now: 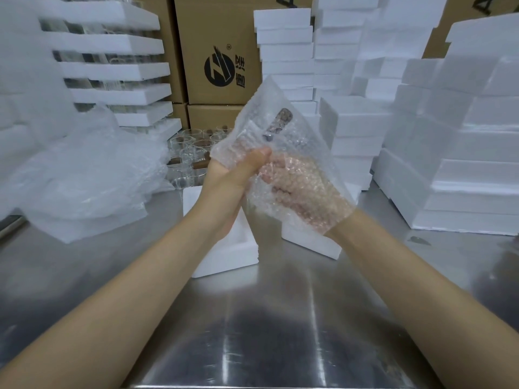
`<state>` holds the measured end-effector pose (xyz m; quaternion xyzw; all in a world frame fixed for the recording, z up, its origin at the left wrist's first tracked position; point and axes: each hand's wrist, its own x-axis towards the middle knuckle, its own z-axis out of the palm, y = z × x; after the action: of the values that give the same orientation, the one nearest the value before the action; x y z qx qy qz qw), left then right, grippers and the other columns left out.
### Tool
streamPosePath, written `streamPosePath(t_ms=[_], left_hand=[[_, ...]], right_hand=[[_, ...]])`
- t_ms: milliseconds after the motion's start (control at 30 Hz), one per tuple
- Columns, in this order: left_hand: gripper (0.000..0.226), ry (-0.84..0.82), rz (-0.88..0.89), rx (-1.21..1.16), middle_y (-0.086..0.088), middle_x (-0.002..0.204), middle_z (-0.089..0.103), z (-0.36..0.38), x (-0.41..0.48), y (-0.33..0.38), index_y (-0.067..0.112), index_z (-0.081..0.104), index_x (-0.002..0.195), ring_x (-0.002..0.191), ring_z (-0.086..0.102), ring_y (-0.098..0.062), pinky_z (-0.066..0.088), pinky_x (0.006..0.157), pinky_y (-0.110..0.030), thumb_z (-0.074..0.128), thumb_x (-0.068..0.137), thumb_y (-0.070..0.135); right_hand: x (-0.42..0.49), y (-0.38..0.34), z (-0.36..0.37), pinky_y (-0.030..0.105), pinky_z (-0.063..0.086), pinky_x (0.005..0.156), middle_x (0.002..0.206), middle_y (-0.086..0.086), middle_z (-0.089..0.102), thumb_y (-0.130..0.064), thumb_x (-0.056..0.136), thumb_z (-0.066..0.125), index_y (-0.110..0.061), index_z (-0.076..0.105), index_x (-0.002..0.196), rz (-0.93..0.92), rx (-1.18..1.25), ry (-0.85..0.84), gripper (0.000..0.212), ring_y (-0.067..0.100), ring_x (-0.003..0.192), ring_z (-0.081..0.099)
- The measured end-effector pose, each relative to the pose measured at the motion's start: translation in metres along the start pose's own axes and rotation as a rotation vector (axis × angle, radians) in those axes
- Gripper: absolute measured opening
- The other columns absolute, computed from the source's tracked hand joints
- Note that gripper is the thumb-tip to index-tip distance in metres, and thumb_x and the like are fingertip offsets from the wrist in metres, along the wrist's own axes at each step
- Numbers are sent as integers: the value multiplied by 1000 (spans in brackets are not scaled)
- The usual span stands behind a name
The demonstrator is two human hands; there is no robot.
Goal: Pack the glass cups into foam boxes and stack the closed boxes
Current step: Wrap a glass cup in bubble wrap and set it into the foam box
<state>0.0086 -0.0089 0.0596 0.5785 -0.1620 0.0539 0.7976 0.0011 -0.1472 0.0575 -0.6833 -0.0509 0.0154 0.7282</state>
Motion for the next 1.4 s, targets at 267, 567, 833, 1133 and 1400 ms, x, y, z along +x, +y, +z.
streamPosePath(t_ms=[267, 567, 833, 1133, 1400], left_hand=[[59, 169, -178, -14, -3, 124, 66, -28, 15, 15, 22, 49, 137, 107, 67, -21, 51, 98, -43, 64, 86, 48], [86, -89, -338, 599, 18, 127, 38, -35, 6, 26, 44, 49, 119, 123, 35, -8, 27, 93, -32, 69, 43, 81], [38, -376, -49, 586, 33, 106, 66, -26, 3, 10, 47, 57, 119, 97, 62, 13, 52, 69, -13, 53, 84, 62], [39, -81, 49, 619, 18, 76, 72, -28, 12, 3, 32, 67, 89, 77, 69, -6, 53, 61, -19, 45, 94, 0], [37, 152, 9, 660, 8, 80, 73, -17, 6, 3, 31, 67, 94, 68, 67, -8, 52, 56, -26, 62, 57, 31]], right_hand=[[16, -18, -39, 18, 30, 38, 45, -3, 50, -1, 89, 46, -15, 69, 77, -382, -67, 489, 29, 8, 35, 36], [6, -18, -19, 32, 31, 112, 145, -23, 38, -64, 76, 63, -48, 44, 136, -679, -685, -63, 65, 1, 136, 35], [14, 6, -14, 13, 45, 73, 119, -21, 54, -34, 87, 57, -36, 34, 146, -667, -826, -60, 64, -7, 80, 58], [11, 2, -8, 15, 46, 80, 125, -24, 50, -51, 84, 63, -38, 33, 132, -446, -497, -166, 58, -4, 106, 56], [15, -3, -6, 39, 34, 76, 96, 7, 48, -44, 84, 65, -26, 42, 86, -195, -102, -176, 30, 23, 85, 46]])
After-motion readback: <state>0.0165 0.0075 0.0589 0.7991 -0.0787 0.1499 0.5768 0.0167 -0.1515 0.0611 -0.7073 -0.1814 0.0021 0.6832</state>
